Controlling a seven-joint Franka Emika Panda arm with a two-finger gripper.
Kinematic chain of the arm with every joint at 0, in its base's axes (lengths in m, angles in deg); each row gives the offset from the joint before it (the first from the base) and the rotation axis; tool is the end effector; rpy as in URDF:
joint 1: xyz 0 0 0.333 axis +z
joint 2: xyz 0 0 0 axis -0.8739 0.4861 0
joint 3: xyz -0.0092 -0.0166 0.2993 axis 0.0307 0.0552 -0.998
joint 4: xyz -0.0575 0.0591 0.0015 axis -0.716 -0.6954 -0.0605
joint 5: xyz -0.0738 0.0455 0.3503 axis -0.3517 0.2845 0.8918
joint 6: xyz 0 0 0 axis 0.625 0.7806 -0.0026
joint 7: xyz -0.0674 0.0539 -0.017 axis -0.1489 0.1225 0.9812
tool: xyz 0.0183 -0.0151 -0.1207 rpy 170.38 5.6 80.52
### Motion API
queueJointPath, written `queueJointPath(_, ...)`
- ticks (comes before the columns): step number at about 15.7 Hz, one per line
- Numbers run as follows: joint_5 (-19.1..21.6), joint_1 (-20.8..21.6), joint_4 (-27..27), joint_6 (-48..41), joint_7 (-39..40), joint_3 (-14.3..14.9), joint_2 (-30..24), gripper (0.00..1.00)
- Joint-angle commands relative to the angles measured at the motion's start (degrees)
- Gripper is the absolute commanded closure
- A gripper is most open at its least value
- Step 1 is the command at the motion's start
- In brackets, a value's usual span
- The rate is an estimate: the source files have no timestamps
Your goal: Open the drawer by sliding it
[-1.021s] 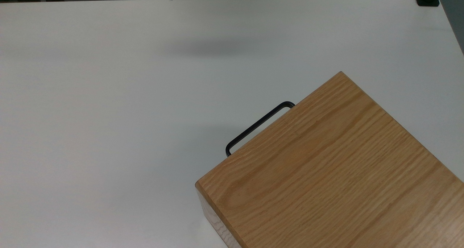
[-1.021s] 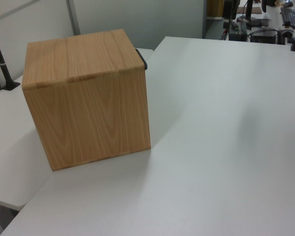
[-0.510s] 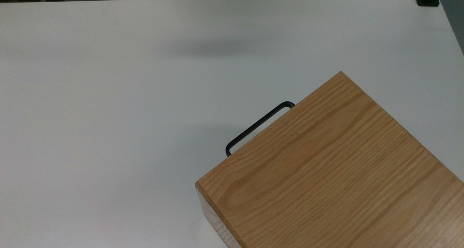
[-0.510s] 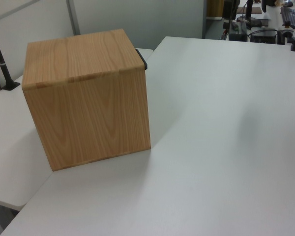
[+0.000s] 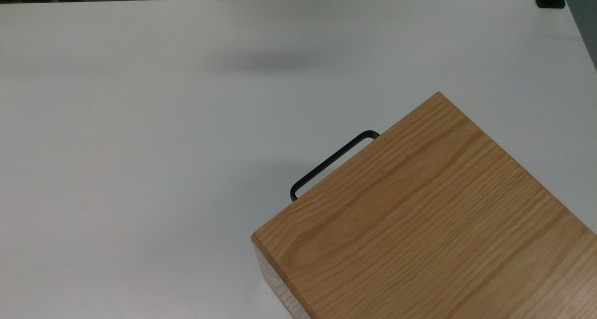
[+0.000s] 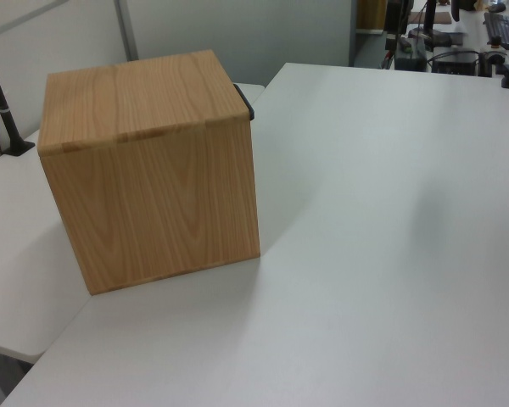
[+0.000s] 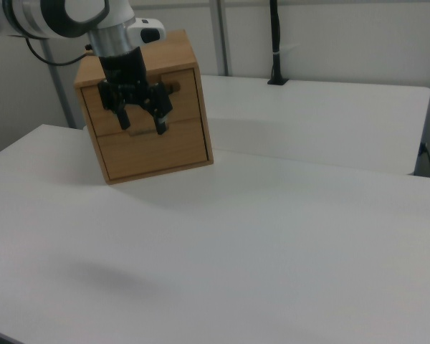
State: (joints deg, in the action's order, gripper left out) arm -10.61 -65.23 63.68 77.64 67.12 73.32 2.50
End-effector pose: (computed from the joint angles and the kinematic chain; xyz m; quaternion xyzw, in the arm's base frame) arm 0.5209 -0.0450 0.5972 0.9991 0.0219 0.0250 0.0252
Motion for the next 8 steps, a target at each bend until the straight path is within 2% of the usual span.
queueJointPath(1,0.9,0.0,2.9,0.4,8.0,0.2,-1.3,0.0)
queueJointPath(3,1.1,0.3,2.8,2.9,2.4,0.2,-1.3,0.0)
queueJointPath(6,1.2,0.8,3.1,11.5,-13.1,-0.5,-0.6,0.0)
queueJointPath(8,1.3,2.7,2.9,15.7,-22.4,-0.6,1.0,0.0)
